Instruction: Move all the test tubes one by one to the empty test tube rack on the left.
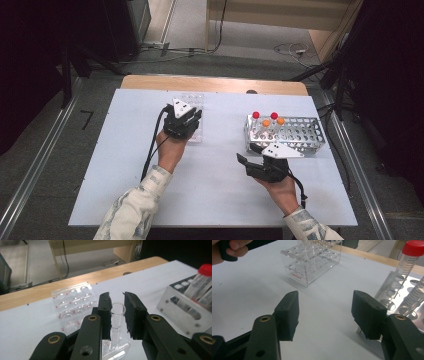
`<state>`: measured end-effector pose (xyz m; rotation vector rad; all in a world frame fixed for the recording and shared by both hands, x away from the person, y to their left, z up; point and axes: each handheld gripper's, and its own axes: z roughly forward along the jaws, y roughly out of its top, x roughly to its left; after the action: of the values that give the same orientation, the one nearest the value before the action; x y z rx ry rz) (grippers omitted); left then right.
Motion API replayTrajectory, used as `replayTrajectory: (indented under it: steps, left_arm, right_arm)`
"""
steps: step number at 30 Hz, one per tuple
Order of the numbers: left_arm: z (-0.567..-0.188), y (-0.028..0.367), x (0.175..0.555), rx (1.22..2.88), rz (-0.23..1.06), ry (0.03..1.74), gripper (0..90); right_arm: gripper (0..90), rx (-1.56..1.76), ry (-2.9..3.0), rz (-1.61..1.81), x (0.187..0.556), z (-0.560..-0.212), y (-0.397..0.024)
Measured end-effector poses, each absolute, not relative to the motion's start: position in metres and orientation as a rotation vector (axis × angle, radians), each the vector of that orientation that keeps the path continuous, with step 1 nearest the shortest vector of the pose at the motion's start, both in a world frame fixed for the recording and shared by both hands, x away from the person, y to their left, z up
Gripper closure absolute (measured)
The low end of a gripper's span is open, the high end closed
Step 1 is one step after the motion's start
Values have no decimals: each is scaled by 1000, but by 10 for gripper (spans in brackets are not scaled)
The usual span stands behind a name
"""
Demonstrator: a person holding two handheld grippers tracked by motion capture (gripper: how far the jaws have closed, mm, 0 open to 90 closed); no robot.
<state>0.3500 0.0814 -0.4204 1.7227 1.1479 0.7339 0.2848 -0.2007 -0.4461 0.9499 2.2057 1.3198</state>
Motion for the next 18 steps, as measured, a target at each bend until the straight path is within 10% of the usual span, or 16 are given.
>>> replayTrajectory:
  steps: [18]
  left_arm:
    - [-425,81,344,1692,695,1150,542]
  right_arm:
    - [374,970,2199,1309,287,-449,-202]
